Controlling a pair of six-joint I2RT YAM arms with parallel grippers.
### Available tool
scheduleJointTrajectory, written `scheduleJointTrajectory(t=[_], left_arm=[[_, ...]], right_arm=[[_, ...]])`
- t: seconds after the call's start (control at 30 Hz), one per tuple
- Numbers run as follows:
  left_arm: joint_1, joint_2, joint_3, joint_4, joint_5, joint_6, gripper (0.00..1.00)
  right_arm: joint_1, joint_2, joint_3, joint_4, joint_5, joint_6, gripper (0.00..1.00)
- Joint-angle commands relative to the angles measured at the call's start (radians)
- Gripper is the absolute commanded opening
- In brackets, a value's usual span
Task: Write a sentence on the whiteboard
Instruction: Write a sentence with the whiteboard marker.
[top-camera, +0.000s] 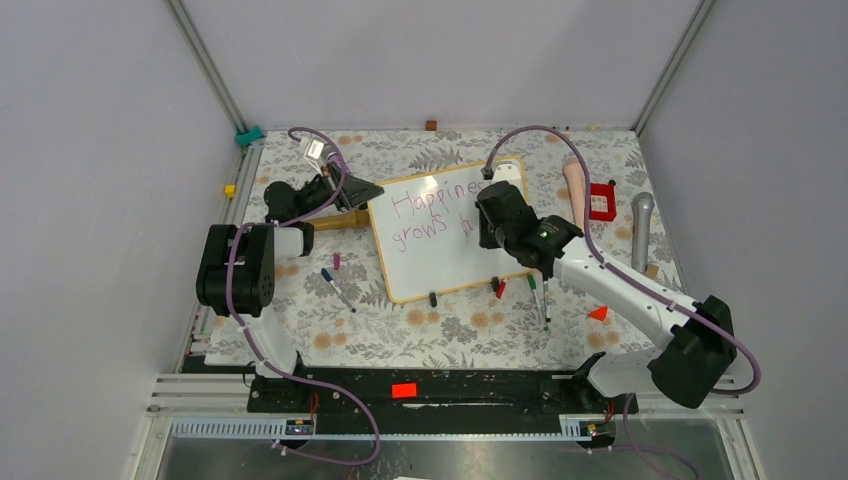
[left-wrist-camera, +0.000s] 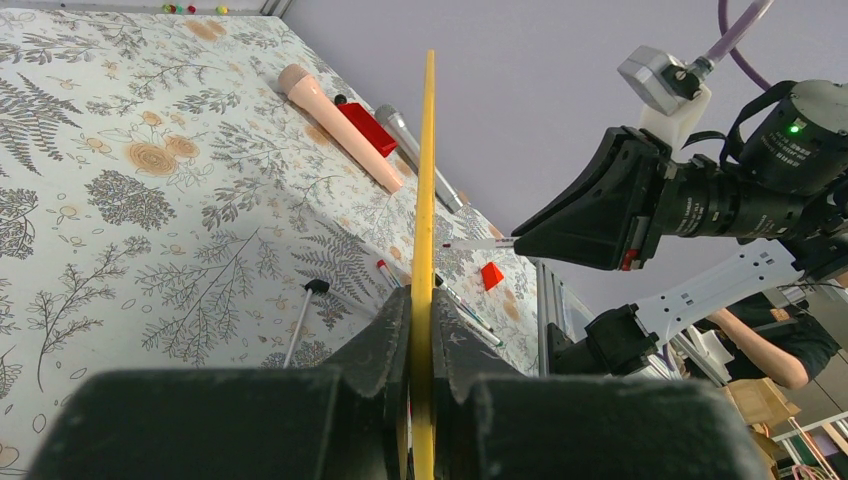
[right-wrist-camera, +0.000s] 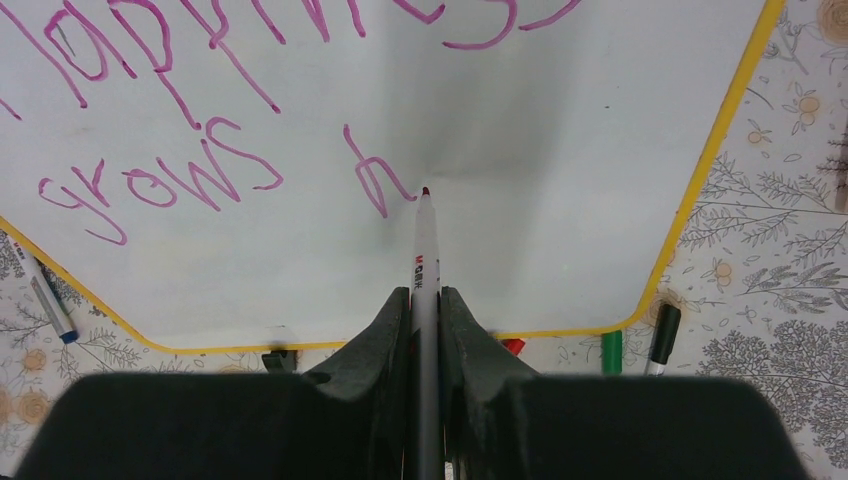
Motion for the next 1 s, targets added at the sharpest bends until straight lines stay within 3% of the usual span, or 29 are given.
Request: scheduleJointTrajectory(t=[0.0,0.63,0.97], left_arm=[[-0.013,-0.031,0.000,0.060,0.053,0.019,0.00],[-0.013,-0.030,-0.001,0.061,0.053,0.019,0.00],[-0.013,-0.030,-0.001,0.061,0.054,0.021,0.00]], right_arm=[[-0.017,-0.040,0.040,0.008,0.018,-0.029,0.00],[-0.027,0.062,0.079,0.032,-0.029,-0.025,0.00],[-0.041,0.065,0.082,-0.006,0.054,-0.023,0.00]])
